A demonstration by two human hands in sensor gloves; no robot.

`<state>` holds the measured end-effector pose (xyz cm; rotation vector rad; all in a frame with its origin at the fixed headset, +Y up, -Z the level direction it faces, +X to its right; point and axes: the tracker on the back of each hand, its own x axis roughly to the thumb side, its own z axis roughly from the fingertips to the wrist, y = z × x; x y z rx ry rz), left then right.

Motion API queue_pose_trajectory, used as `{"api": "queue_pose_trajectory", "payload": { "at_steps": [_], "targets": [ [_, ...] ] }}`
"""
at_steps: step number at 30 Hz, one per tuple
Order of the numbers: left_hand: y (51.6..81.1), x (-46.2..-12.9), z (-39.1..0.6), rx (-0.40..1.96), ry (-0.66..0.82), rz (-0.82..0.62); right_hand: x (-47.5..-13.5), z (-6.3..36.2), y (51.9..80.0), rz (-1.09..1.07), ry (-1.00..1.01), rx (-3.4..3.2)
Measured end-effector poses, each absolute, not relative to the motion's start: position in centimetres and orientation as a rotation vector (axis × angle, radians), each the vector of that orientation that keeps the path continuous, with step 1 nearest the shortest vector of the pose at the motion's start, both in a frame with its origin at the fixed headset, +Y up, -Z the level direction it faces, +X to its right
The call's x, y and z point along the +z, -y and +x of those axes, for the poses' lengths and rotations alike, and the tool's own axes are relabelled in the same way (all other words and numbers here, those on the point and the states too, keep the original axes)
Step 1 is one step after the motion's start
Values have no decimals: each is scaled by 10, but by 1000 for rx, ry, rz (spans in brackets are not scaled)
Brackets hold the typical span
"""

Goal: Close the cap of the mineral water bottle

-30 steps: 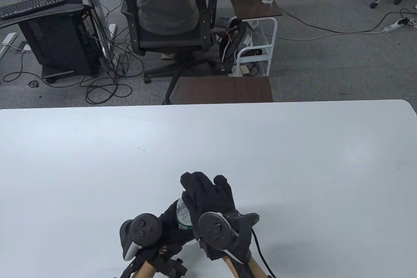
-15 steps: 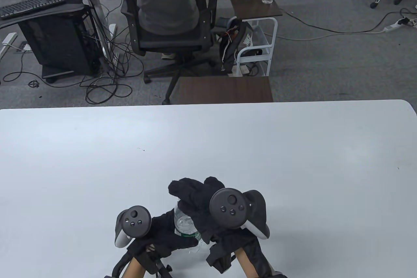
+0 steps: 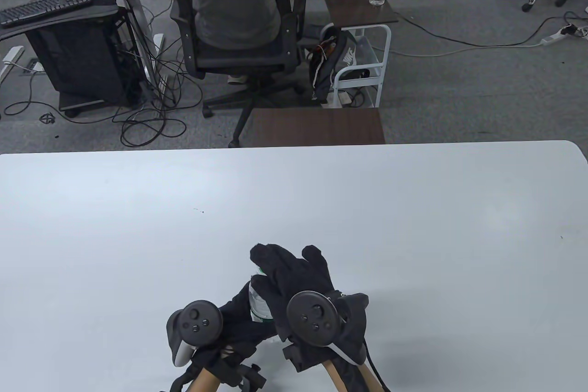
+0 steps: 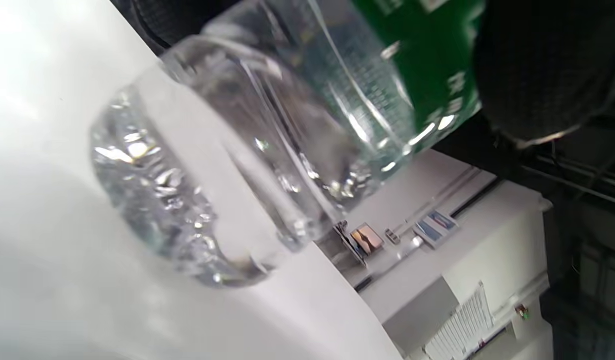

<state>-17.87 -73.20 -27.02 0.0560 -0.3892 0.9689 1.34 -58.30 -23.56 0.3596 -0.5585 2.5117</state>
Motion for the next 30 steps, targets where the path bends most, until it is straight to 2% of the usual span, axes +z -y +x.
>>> {"api": "queue_pose_trajectory", "payload": {
  "at_steps": [3, 5, 11, 13, 14, 16, 17, 21, 24, 26, 28, 30],
  "targets": [
    [729, -272, -183, 943, 391, 77, -236, 30, 588, 352, 657, 2450],
    [732, -273, -186, 1008, 374, 60, -240, 50, 595, 307, 685, 2371],
    [742, -286, -176, 1033, 370, -64, -266, 113, 640, 210, 398, 2189],
    [751, -289, -171, 1015, 339, -133, -268, 133, 664, 148, 439, 2125],
    [754, -291, -170, 993, 333, -143, -271, 138, 670, 122, 468, 2093],
    [761, -293, -166, 917, 305, -157, -276, 151, 676, 93, 383, 2113],
    [760, -292, -165, 912, 336, -148, -276, 156, 679, 78, 392, 2127],
    [756, -288, -160, 749, 319, -92, -281, 161, 698, 2, 408, 2238],
    [754, -290, -162, 756, 386, -221, -285, 155, 709, -35, 395, 2576],
    [750, -288, -171, 708, 404, -245, -285, 152, 712, -30, 456, 2839],
    [742, -288, -184, 639, 420, -198, -285, 149, 715, -20, 486, 3045],
    [731, -286, -208, 509, 395, -97, -285, 147, 718, -9, 317, 3152]
  ]
}}
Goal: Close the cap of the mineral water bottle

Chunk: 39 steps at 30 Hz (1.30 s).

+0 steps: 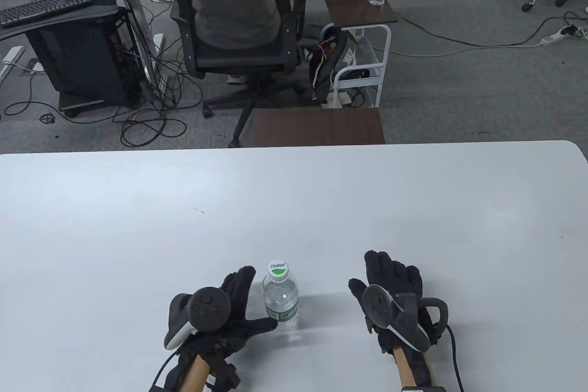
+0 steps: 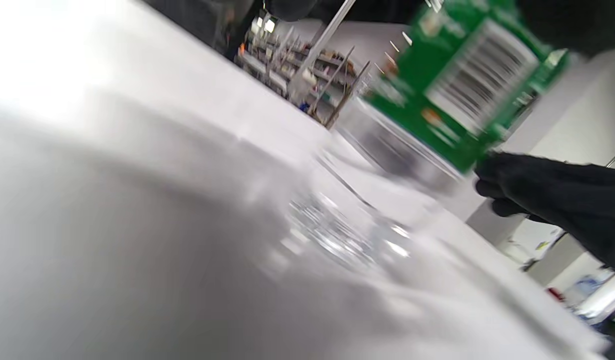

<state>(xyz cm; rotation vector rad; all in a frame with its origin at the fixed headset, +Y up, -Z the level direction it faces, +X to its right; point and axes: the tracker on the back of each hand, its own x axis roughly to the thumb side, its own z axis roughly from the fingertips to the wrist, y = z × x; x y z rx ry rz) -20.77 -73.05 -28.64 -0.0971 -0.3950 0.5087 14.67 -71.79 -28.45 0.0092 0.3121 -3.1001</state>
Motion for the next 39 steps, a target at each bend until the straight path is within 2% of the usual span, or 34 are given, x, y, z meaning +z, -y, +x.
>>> {"api": "queue_pose_trajectory", "payload": {
  "at_steps": [2, 3, 5, 6, 8, 10, 12, 14, 22, 39],
  "targets": [
    [722, -284, -227, 392, 330, 14, -286, 148, 716, 14, -273, -3114],
    [716, -282, -239, 291, 278, 127, -286, 154, 711, 55, -322, -3098],
    [709, -280, -259, 178, 226, 224, -285, 167, 707, 82, -335, -3066],
    [707, -280, -267, 186, 203, 211, -284, 175, 709, 95, -317, -3070],
    [713, -282, -281, 270, 128, 98, -280, 190, 721, 86, -294, -3095],
    [723, -287, -285, 320, 112, -15, -280, 201, 731, 194, -178, -3106],
    [729, -289, -285, 270, 106, -9, -282, 204, 739, 228, -40, -3151],
    [730, -289, -282, 211, 107, -28, -282, 203, 742, 263, 1, -3109],
    [730, -290, -268, 249, 156, -8, -279, 186, 732, 195, -126, -3059],
    [730, -290, -266, 273, 160, -6, -283, 178, 741, 208, -67, -3023]
  ]
}}
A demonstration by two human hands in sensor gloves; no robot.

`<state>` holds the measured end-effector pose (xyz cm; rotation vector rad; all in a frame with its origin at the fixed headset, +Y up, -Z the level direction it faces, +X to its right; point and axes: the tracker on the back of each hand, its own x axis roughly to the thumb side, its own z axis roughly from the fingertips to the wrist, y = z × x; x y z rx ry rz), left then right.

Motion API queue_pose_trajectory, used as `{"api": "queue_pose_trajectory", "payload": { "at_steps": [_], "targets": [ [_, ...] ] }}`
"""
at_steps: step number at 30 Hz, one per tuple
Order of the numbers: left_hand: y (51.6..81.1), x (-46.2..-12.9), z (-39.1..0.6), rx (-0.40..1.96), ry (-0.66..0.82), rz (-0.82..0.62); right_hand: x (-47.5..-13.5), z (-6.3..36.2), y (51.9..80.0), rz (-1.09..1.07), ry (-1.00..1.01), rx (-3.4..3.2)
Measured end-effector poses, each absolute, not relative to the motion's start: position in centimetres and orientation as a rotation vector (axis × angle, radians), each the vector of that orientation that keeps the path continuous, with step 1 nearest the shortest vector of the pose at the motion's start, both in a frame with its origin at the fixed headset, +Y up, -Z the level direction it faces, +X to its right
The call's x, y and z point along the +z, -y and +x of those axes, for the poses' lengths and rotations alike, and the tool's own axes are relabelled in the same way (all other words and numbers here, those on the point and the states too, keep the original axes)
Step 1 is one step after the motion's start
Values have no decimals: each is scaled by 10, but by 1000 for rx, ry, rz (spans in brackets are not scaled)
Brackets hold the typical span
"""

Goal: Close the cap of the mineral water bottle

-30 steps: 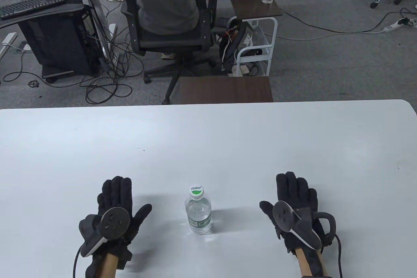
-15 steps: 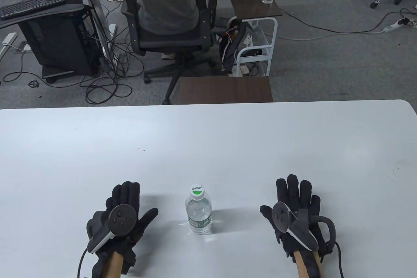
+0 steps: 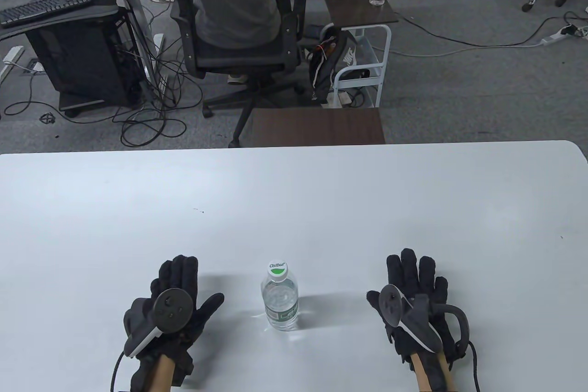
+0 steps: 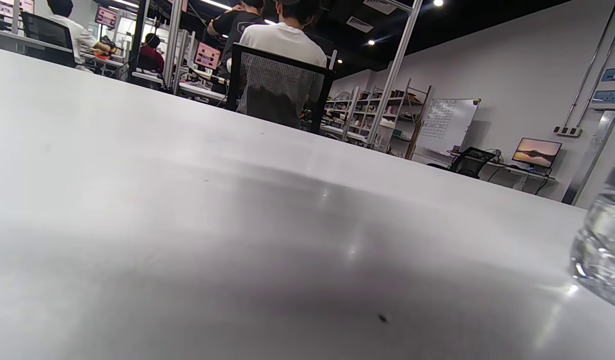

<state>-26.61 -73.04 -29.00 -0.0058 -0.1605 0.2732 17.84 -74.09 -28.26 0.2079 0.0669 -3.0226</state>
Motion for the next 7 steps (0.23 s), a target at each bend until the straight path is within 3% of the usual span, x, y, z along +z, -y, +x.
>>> {"api": "queue_pose_trajectory", "payload": {
  "at_steps": [7],
  "targets": [
    [731, -289, -264, 266, 159, -17, -282, 174, 739, 201, -87, -3006]
  ]
}}
